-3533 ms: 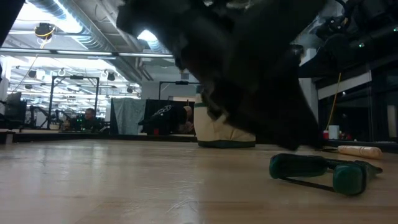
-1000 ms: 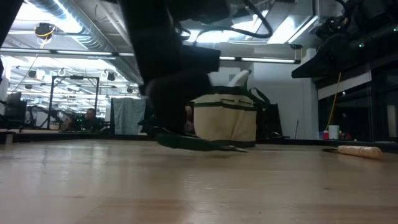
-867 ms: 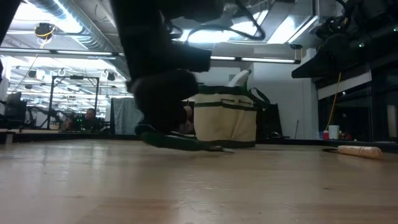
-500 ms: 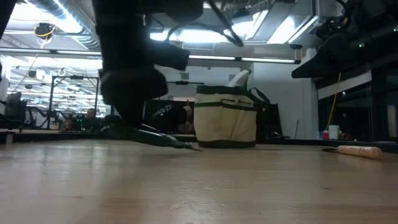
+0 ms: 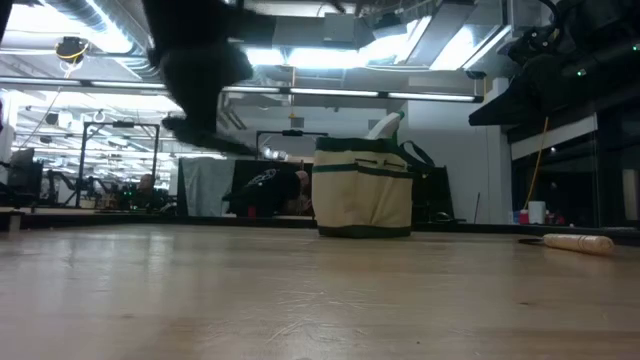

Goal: Pick & Place Garden tools in Gardening bag
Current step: Put the fruit pruner into the green gardening bag

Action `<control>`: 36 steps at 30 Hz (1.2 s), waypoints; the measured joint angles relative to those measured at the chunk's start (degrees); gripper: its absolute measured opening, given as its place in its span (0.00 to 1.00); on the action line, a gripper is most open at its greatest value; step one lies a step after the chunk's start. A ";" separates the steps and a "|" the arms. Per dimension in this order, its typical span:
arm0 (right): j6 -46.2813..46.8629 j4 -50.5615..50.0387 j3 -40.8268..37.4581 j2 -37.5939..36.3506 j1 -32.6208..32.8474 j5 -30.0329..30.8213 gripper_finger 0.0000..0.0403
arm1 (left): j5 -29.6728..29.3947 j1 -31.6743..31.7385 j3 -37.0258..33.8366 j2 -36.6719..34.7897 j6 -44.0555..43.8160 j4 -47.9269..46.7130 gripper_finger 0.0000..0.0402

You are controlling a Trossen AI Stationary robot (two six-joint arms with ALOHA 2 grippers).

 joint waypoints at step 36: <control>0.01 0.02 0.00 0.00 0.00 -0.02 0.46 | -22.99 8.09 -0.52 -15.68 13.05 5.95 0.06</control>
